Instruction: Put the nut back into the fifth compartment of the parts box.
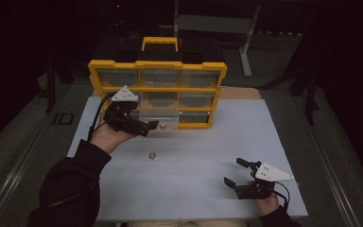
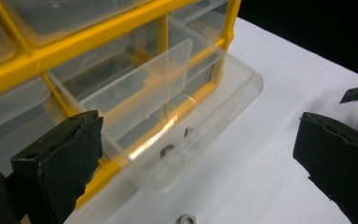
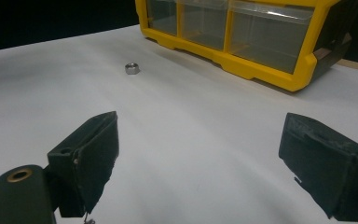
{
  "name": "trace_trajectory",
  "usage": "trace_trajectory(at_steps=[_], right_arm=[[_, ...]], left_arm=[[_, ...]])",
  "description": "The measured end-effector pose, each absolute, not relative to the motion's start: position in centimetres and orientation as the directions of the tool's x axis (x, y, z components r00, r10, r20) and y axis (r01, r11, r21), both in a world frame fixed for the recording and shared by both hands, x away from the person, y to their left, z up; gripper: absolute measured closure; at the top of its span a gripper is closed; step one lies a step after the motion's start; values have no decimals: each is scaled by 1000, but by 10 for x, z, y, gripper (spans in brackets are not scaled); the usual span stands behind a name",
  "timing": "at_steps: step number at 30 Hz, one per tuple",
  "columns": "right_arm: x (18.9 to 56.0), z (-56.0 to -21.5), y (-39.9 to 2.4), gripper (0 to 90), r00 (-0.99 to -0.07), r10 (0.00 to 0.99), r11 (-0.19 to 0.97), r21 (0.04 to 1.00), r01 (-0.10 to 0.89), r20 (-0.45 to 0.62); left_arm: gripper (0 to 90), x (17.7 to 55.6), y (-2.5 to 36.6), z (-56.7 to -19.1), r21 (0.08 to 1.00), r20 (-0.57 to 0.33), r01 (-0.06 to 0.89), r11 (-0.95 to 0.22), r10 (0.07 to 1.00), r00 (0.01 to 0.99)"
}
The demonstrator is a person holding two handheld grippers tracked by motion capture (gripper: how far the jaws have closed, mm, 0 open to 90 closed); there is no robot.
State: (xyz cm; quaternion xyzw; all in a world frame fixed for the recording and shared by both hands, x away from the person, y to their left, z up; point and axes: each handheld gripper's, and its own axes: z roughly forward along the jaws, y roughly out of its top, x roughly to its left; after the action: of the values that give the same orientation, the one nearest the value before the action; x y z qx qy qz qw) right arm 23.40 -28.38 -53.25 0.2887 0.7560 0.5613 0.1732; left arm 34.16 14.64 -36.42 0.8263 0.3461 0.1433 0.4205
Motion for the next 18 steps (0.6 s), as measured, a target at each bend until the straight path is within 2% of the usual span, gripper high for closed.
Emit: trace_trajectory(at_steps=[18], right_arm=[[234,-533,-284,122,-773,631,198,949,245,68]], left_arm=[[7,322,170,-404,800,-78,460,-386,692,718]])
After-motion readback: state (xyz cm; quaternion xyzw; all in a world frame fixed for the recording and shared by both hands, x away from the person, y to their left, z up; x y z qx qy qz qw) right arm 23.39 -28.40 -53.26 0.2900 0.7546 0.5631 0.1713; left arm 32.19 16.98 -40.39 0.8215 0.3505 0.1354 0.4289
